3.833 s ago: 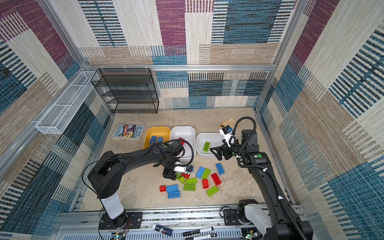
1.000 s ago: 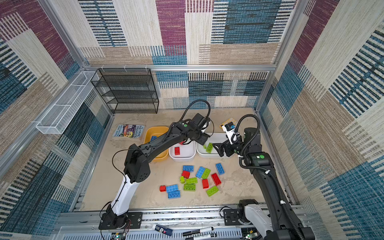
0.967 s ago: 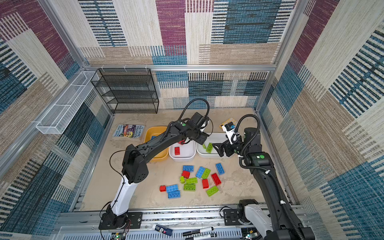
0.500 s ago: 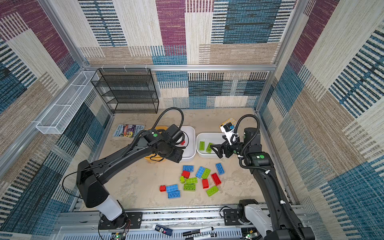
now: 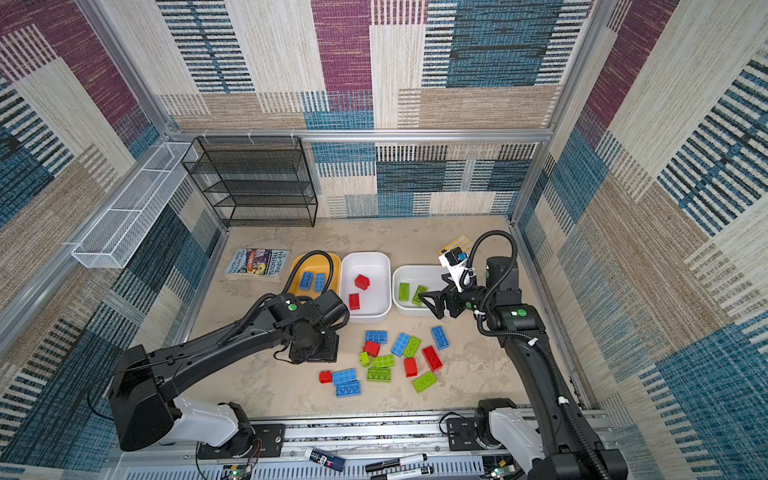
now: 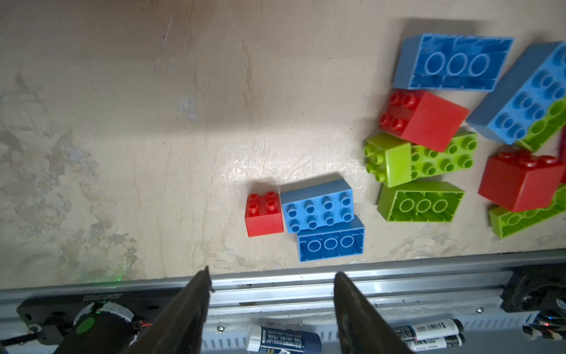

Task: Sort the legos into containers by color
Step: 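Move the left gripper back to the pile and grasp a red brick, then carry the red brick with the left gripper into the nearer white bin and release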

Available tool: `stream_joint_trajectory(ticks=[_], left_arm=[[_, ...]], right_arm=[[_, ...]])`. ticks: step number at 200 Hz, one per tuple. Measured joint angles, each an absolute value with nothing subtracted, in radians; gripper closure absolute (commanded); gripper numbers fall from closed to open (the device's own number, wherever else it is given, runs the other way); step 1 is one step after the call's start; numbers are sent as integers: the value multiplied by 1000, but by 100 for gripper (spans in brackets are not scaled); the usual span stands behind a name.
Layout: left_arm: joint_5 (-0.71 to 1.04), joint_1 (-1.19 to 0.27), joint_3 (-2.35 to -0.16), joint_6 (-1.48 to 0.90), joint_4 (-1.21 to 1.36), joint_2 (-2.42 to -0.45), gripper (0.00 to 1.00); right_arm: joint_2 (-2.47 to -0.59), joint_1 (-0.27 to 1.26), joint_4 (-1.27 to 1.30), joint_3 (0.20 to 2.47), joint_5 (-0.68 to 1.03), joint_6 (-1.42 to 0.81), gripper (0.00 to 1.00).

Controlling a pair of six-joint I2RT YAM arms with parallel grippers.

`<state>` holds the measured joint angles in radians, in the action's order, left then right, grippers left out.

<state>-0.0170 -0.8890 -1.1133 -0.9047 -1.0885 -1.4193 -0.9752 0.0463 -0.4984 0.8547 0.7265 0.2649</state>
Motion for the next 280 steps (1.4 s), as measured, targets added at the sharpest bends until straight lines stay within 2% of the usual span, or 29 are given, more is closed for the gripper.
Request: stream_joint_trajectory(ticks=[31, 98, 154, 201, 261, 280], left_arm=[[5, -899, -1010, -1098, -1037, -1371, 32], [3, -908, -886, -1705, -915, -1354, 33], [1, -911, -822, -1928, -795, -1398, 36], [-12, -910, -781, -1999, -689, -1457, 47], [-14, -910, -779, -2030, -646, -1479, 72], [-20, -910, -789, -2030, -641, -1486, 77]], right_arm=[[-978, 48, -494, 849, 734, 258, 1], [-968, 56, -486, 842, 756, 243, 1], [-958, 57, -483, 833, 759, 236, 1], [-958, 57, -482, 831, 759, 232, 1], [-963, 57, -475, 831, 759, 232, 1], [-965, 57, -475, 831, 759, 232, 1]])
